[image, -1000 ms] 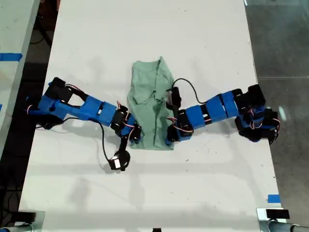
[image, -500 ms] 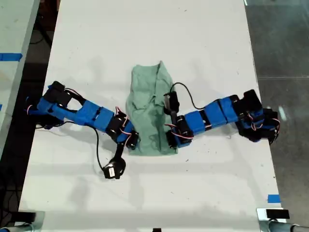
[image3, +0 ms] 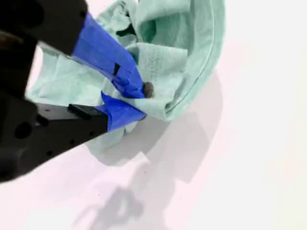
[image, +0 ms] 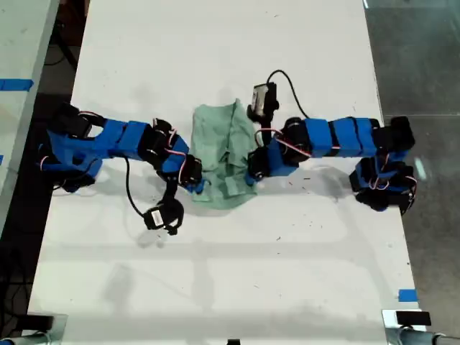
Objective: Fold t shirt
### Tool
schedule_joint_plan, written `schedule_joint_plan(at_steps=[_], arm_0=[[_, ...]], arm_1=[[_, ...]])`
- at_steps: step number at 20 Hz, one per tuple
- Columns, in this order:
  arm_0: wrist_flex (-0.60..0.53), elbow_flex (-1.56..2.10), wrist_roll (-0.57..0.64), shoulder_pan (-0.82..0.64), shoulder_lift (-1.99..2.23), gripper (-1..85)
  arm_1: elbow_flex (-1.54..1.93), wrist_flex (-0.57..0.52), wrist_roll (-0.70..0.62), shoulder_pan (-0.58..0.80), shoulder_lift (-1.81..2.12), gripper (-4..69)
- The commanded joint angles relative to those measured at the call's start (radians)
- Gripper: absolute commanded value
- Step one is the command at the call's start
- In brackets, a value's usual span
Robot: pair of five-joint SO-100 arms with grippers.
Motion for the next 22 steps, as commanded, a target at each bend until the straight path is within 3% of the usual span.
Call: schedule_joint_plan(at_steps=[1,8,13,14,15,16,22], arm_0=[[0.023,0.012,0.037,-0.144,0.156,0.1],[0.026,0.083,0.087,-0.506,0.175,0.1],[0.015,0.129,0.133,-0.687,0.097,0.1],[0.008,0.112,0.164,-0.713,0.06,4.0],[0.003,0.097,0.19,-0.739,0.017,14.5],[0.003,0.086,0.218,-0.765,-0.031,17.3],[0.02,0.081,0.36,-0.862,-0.202,19.9]], arm_1=[[-0.04,-0.074,-0.091,0.135,0.098,-1.4],[0.012,-0.282,-0.192,0.426,0.08,-1.5],[0.038,-0.348,-0.219,0.561,0.02,-1.2],[0.038,-0.353,-0.227,0.583,-0.011,-1.0],[0.037,-0.357,-0.236,0.604,-0.044,0.5],[0.037,-0.36,-0.247,0.624,-0.081,2.2],[0.015,-0.314,-0.304,0.729,-0.249,26.8]])
